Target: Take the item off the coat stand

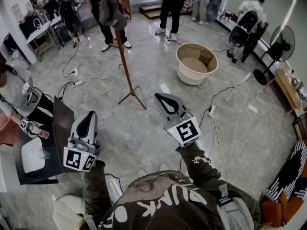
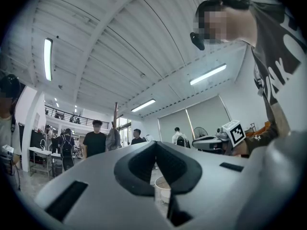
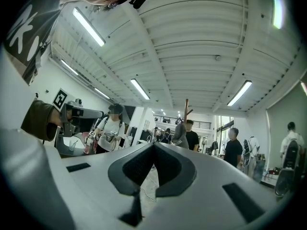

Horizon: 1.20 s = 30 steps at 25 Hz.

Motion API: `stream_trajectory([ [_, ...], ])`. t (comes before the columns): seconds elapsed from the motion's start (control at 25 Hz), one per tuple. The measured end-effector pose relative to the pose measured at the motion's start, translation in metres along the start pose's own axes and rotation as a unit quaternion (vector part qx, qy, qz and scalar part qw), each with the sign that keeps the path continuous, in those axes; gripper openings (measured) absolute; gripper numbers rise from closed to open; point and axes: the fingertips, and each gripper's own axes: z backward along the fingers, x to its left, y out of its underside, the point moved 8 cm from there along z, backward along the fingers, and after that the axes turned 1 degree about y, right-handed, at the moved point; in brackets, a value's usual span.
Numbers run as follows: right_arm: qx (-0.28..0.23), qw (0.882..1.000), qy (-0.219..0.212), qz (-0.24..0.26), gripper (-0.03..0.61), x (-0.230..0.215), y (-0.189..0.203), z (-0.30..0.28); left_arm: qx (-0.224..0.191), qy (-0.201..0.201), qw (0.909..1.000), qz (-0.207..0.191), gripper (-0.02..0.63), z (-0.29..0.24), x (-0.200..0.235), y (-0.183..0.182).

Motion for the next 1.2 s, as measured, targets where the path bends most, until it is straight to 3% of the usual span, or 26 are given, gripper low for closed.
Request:
stream_trajectory([
  [0.32, -0.018, 1.000, -0.005, -0.007, 0.020, 0.001, -0.001, 0.000, 0.000, 0.001, 1.0000, -0.001, 0.005, 0.001, -0.001, 0.001],
  [0.36, -0.015, 1.000, -0.016, -0.013, 0.108, 0.002, 0.000, -0.001, -0.001, 0.000, 1.0000, -0.001, 0.005, 0.001, -0.001, 0.001],
  [0.4, -0.012, 0.999, -0.029, -0.019, 0.260, 0.003, 0.001, -0.002, -0.001, 0.000, 1.0000, -0.001, 0.005, 0.001, -0.001, 0.001],
  [0.52, -0.012, 0.998, -0.054, -0.024, 0.420, 0.005, 0.006, -0.006, 0.000, 0.000, 1.0000, -0.001, 0.005, 0.000, -0.001, 0.003],
  [0.6, -0.010, 0.998, -0.063, -0.026, 0.479, 0.006, 0.008, -0.006, 0.001, 0.001, 1.0000, 0.000, 0.005, -0.001, -0.002, 0.004],
  [0.84, -0.007, 0.997, -0.064, -0.033, 0.534, 0.002, 0.010, -0.005, 0.004, 0.001, 1.0000, 0.000, 0.005, -0.006, -0.003, 0.003],
  [1.2, -0.010, 0.997, -0.065, -0.030, 0.540, -0.027, 0.019, 0.003, 0.009, -0.009, 0.9999, -0.008, 0.005, -0.027, -0.021, 0.005],
])
